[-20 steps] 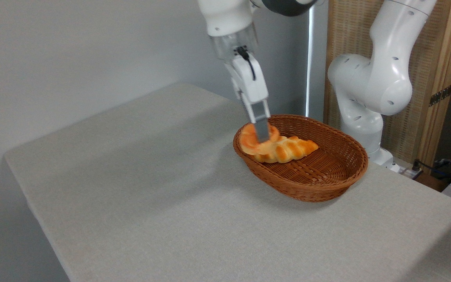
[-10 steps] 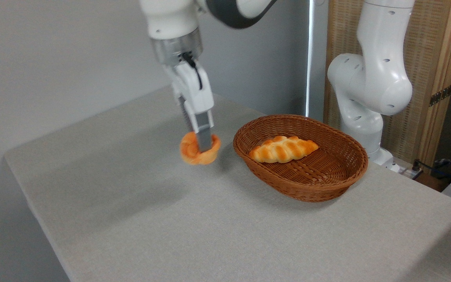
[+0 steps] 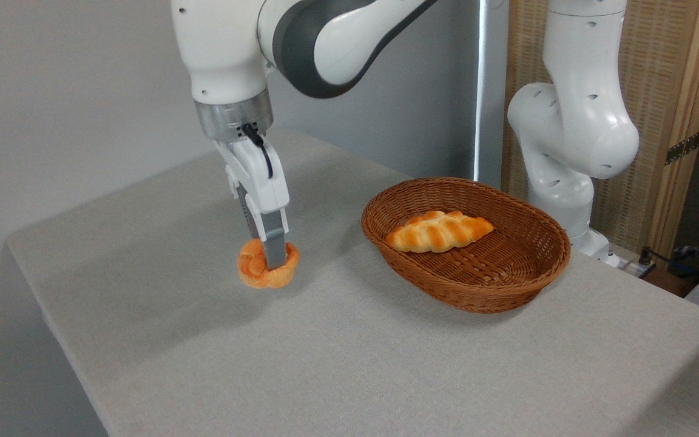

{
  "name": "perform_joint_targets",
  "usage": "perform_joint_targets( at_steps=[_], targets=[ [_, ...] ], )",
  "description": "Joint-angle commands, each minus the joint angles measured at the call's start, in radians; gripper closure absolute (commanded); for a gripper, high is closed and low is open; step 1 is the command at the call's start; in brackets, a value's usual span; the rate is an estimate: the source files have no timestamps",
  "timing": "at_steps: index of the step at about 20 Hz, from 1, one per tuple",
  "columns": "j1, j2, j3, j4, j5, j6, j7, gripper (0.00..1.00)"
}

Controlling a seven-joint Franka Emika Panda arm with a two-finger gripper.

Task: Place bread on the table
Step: 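Lower the held bun onto the tabletop, then open the gripper and raise it away from the bun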

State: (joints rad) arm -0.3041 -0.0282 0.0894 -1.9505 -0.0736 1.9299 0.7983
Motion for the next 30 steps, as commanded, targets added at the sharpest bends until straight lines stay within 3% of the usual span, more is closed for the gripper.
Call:
perform_joint_targets(
  at_steps=[1, 4, 7, 22, 27, 29, 30],
  targets=[
    [-0.001, 0.048, -0.026, 0.018, 0.003, 0.079, -0.05, 0.2],
    [-0.001, 0.068, -0.028, 0.018, 0.034, 0.106, -0.051, 0.14],
    [-0.001, 0.077, -0.028, 0.018, 0.035, 0.129, -0.05, 0.01],
    [0.0, 0.071, -0.026, 0.022, 0.032, 0.13, -0.057, 0.0],
    [0.006, 0.051, -0.025, 0.082, 0.034, 0.094, -0.204, 0.0],
    [0.034, 0.045, -0.026, 0.125, 0.034, 0.045, -0.232, 0.0],
    [0.077, 0.045, -0.033, 0.165, 0.034, -0.009, -0.229, 0.0]
  ],
)
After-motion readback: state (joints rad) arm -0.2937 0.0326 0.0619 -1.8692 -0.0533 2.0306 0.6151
